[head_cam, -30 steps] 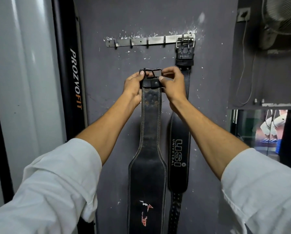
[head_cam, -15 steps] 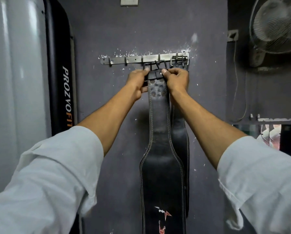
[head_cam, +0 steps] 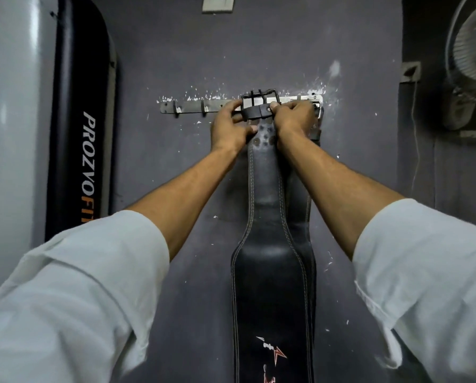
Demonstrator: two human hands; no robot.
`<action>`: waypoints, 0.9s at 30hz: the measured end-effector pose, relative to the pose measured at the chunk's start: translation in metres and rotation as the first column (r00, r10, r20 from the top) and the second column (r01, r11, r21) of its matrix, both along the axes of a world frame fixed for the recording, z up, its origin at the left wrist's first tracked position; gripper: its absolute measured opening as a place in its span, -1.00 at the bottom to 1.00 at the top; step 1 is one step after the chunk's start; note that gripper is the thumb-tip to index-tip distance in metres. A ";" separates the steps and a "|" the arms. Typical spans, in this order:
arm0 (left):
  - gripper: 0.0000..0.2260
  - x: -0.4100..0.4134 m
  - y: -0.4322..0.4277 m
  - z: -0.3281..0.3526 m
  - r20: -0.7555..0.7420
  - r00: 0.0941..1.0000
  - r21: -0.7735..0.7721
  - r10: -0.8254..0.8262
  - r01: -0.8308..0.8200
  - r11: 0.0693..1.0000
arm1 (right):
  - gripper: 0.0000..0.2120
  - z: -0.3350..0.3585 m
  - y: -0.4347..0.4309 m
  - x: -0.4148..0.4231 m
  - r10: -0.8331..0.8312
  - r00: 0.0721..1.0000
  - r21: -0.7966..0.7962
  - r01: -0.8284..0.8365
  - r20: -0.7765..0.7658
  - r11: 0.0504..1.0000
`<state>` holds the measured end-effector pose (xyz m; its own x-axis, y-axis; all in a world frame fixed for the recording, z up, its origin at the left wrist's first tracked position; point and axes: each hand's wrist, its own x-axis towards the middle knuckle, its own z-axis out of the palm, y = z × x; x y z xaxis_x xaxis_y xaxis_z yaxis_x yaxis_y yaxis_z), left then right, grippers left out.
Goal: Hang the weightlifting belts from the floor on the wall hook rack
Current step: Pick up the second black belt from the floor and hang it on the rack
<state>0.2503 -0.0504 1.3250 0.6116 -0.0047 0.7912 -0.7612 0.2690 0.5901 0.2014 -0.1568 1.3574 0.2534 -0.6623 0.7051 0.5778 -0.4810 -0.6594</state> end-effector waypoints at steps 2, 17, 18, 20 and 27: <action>-0.36 0.011 -0.004 0.011 0.028 0.999 0.031 0.032 -0.033 0.999 | -0.88 0.010 -0.004 0.006 -0.013 1.000 0.002 0.013 0.017 1.000; -0.52 0.070 -0.020 0.053 0.070 0.994 0.198 0.080 -0.093 0.976 | -0.96 0.031 -0.012 0.048 -0.173 0.985 -0.009 0.173 0.013 0.985; -0.52 0.071 -0.020 0.050 0.068 0.993 0.216 0.094 -0.107 0.970 | -0.95 0.028 -0.013 0.051 -0.185 0.983 0.000 0.185 0.008 0.983; -0.53 0.075 -0.022 0.038 0.089 0.991 0.235 0.100 -0.119 0.965 | -0.90 0.016 -0.014 0.055 -0.219 0.976 -0.004 0.219 0.004 0.976; -0.23 0.062 -0.028 -0.033 0.167 0.984 0.202 0.061 -0.095 0.975 | -0.75 -0.026 0.003 0.053 -0.263 0.965 -0.149 0.261 0.007 0.954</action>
